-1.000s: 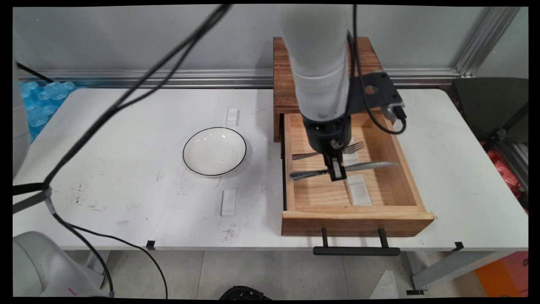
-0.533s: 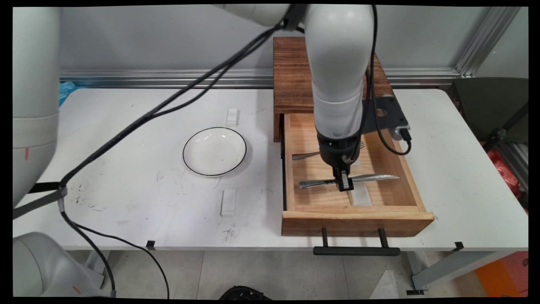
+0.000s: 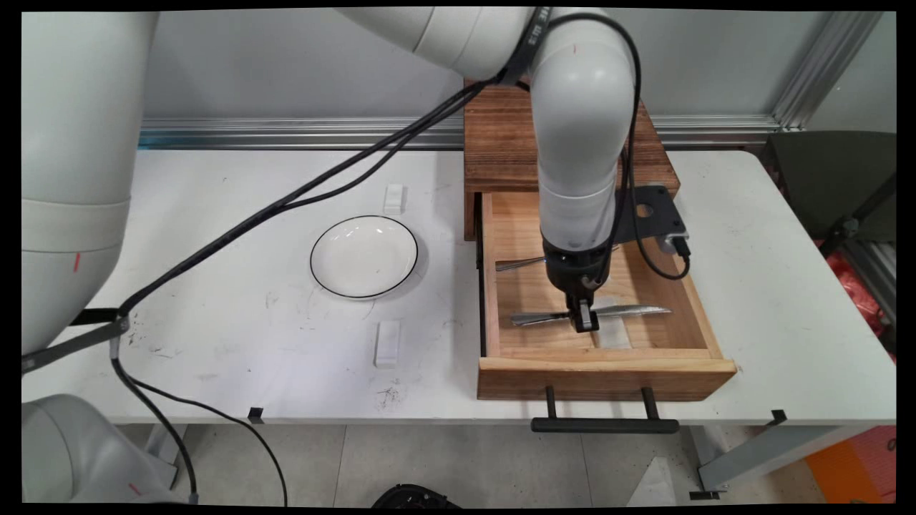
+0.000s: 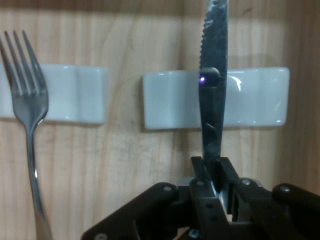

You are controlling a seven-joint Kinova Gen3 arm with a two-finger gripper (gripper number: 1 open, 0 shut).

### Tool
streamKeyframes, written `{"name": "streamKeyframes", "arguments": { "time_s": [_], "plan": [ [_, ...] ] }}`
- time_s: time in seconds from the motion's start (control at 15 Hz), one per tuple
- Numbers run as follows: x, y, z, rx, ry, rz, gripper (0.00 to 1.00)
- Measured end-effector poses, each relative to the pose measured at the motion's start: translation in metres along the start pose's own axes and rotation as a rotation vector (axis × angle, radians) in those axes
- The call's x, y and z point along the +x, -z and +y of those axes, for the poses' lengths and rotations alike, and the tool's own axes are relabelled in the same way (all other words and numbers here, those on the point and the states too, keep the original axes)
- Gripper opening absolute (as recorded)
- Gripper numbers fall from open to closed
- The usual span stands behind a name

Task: Place the picked object into the drawer

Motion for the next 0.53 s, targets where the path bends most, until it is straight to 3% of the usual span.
{"name": "streamKeyframes", "arguments": {
  "time_s": [0.53],
  "plan": [
    [-0.001, -0.018, -0.005, -0.006, -0.01, 0.012, 0.0]
  ]
}}
